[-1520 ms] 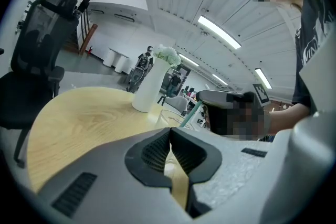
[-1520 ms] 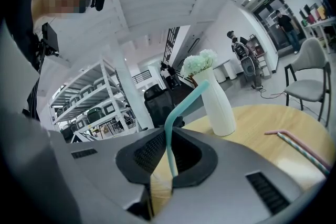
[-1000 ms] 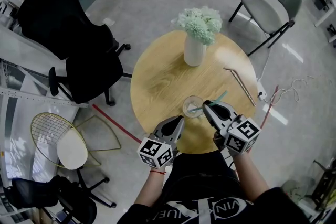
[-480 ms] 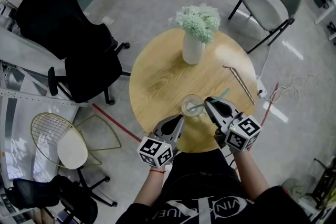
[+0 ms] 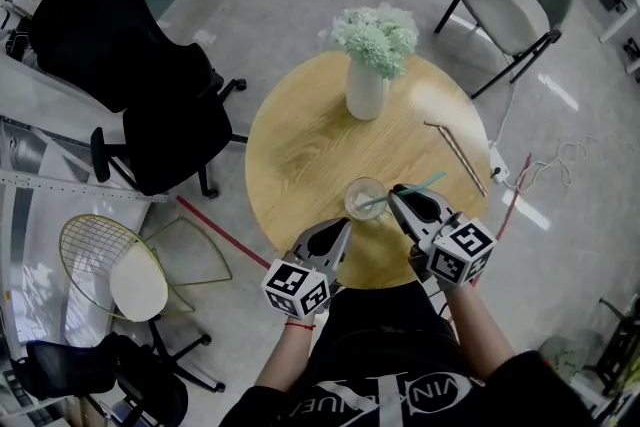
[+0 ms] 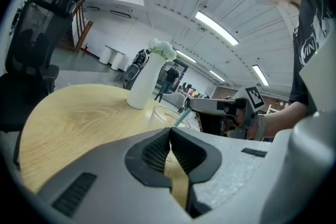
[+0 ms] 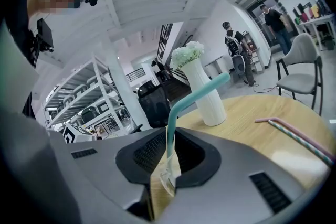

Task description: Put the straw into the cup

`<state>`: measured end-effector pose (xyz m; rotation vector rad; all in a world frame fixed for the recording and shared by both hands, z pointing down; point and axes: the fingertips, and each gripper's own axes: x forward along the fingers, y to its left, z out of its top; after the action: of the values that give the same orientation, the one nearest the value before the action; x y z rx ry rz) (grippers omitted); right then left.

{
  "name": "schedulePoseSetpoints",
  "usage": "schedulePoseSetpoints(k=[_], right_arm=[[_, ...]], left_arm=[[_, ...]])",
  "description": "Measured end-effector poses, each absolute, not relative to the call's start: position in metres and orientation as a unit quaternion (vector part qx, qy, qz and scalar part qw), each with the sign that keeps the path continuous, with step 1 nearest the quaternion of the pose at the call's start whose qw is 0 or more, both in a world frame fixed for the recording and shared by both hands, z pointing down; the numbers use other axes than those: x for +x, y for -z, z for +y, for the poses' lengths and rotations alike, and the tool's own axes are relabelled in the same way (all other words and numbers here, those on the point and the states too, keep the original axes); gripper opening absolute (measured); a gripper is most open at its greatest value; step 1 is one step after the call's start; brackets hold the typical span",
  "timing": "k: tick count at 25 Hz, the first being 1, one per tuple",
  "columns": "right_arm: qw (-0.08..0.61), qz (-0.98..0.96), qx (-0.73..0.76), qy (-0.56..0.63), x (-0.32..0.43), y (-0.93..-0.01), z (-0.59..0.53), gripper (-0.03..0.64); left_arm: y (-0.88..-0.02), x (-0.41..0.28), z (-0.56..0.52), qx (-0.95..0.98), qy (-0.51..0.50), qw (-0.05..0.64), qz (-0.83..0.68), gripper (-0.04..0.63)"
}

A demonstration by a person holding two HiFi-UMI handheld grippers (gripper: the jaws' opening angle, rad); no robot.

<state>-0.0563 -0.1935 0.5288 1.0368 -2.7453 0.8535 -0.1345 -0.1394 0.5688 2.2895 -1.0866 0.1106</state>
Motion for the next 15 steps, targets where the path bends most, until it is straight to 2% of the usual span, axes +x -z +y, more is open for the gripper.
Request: schedulePoseSetpoints(k=[6,15], right_arm=[[0.043,-0.895,0.335,-0.292,-0.057,-0.535,-0.193,0.031],[0.051,-0.89,0.339,-0.302,-0.053,-0.543,-0.188,0.074]], left_arm=[[-0.57,-0.135,-0.14,0.861,-0.042,0.3,-0.408,0.012],[-0.571,-0.134,-0.139,0.86,-0.04,0.303,-0.409,0.012]])
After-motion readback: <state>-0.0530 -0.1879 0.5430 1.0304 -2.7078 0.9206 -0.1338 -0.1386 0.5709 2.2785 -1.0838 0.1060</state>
